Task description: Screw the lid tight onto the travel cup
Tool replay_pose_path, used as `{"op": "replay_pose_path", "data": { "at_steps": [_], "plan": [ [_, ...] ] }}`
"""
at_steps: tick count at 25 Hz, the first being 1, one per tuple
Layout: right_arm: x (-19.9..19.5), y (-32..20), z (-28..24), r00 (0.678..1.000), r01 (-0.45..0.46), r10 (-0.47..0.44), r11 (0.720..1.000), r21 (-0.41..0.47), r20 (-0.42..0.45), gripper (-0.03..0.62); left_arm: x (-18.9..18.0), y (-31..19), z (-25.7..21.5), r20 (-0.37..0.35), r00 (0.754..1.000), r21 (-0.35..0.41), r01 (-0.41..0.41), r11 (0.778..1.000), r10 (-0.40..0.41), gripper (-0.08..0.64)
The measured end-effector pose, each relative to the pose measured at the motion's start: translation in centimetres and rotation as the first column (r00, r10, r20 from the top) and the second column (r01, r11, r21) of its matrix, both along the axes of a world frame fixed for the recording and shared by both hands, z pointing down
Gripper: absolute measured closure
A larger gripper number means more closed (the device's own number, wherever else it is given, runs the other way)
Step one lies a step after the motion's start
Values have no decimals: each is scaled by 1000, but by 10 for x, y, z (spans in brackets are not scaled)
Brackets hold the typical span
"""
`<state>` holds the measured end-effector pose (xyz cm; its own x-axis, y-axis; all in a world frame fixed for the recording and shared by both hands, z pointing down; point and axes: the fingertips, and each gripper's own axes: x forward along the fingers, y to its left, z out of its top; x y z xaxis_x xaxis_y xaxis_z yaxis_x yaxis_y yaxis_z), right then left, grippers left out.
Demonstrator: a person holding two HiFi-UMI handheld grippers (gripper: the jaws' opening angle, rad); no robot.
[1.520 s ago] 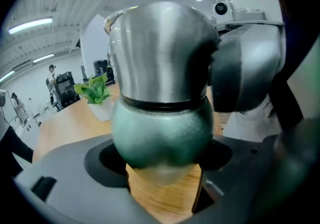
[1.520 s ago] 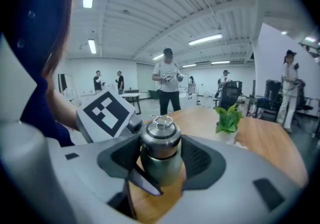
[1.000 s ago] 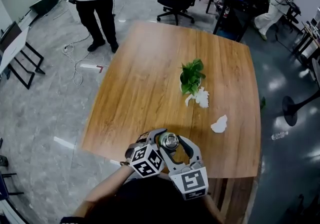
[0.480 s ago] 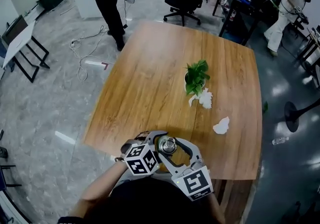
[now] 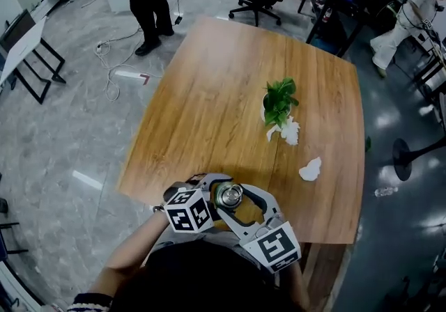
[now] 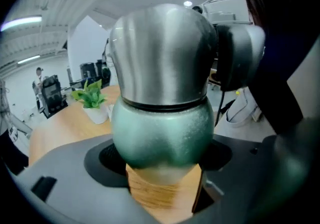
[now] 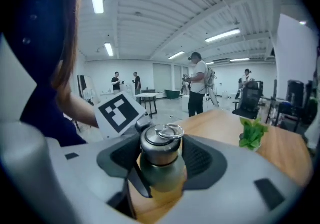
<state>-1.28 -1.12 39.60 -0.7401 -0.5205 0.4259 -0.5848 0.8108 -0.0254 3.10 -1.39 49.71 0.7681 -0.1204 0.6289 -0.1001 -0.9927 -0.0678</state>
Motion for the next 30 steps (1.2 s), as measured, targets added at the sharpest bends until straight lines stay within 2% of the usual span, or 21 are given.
{"op": "replay_pose_path", "data": {
  "at_steps": [2, 4, 6, 8, 10, 12, 14, 15, 16, 18, 21, 23, 25, 27, 30],
  "plan": [
    [-4, -4, 0, 1000, -7, 8, 1000, 10, -22, 336, -6, -3, -2, 23, 1000, 8, -11, 1000, 11, 176],
    [-5, -12, -3, 996, -92, 92, 996, 11, -5, 336, -11, -15, -5, 33, 998, 27, 59, 998, -60, 176],
    [-4, -23, -7, 978, -206, 206, 979, 1, 27, 336, -13, -27, -8, 25, 989, 36, 145, 989, -146, 176],
    [-6, -29, -8, 964, -262, 263, 965, -7, 35, 336, -14, -33, -11, 9, 984, 18, 178, 984, -178, 176],
    [-11, -27, -11, 973, -229, 230, 973, -34, 35, 336, -15, -29, -13, -11, 991, -17, 130, 991, -130, 176],
    [-18, -23, -15, 986, -158, 161, 985, -72, 40, 336, -18, -18, -16, -30, 999, -56, 19, 998, -20, 176],
    [-24, -21, -19, 993, -109, 112, 991, -78, 36, 334, -22, -8, -18, -29, 996, -79, -87, 993, 85, 176],
    [-28, -22, -20, 994, -101, 104, 992, -72, 35, 334, -25, -7, -19, -23, 994, -78, -113, 991, 111, 176],
    [-31, -23, -21, 993, -108, 110, 992, -60, 37, 335, -28, -9, -20, -21, 993, -69, -114, 991, 113, 176],
    [-34, -29, -24, 984, -168, 169, 985, -26, 46, 334, -32, -18, -23, -27, 998, -48, -61, 997, 60, 176],
    [-38, -37, -31, 956, -285, 283, 958, 14, 74, 334, -37, -31, -28, -32, 999, -19, 32, 999, -33, 176],
    [-42, -38, -36, 941, -330, 326, 944, 24, 95, 334, -41, -33, -33, -38, 998, -15, 45, 999, -46, 176],
    [-48, -33, -42, 936, -331, 329, 944, 0, 124, 336, -44, -24, -41, -65, 998, -38, -1, 999, -2, 176],
    [-58, -25, -49, 946, -289, 289, 957, -21, 147, 334, -49, -9, -52, -102, 990, -64, -106, 992, 99, 176],
    [-76, -15, -64, 971, -195, 190, 981, 17, 144, 334, -61, 12, -66, -97, 956, -53, -284, 957, 278, 176]
  ]
}}
